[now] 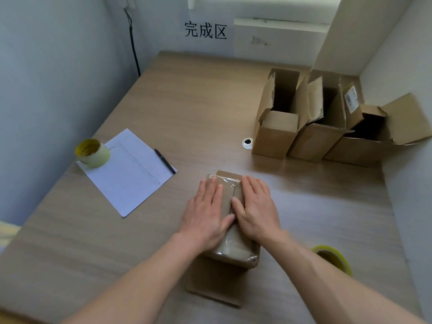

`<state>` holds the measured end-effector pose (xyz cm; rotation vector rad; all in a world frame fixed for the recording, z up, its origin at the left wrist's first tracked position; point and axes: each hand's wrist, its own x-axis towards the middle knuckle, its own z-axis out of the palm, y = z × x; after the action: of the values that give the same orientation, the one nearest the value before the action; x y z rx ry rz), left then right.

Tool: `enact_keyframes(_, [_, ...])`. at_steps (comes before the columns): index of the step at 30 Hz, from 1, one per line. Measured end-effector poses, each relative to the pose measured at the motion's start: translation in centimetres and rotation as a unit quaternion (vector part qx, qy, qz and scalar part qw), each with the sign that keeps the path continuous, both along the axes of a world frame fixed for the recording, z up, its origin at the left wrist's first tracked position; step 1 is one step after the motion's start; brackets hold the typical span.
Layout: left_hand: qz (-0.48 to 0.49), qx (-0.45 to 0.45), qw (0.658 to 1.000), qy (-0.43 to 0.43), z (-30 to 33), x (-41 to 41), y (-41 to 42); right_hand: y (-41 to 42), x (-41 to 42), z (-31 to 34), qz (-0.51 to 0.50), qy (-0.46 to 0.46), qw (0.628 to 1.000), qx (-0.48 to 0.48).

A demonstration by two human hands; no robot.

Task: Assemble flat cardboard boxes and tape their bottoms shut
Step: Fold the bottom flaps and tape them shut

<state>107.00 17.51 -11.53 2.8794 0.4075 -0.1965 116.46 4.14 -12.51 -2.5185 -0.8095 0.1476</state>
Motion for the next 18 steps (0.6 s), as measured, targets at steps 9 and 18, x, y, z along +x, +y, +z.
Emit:
enact_keyframes(9, [0.032, -0.081, 0.995, -0.055, -0.5, 2.3, 1.8, 0.5, 2.1, -0.5, -0.08, 0.065, 0.989, 0.105])
enact_keyframes(18, [0.171, -0.197, 0.964, -0.058, -0.1, -2.4, 0.9, 0.4, 2.2, -0.7, -0.147, 0.163, 0.967, 0.131])
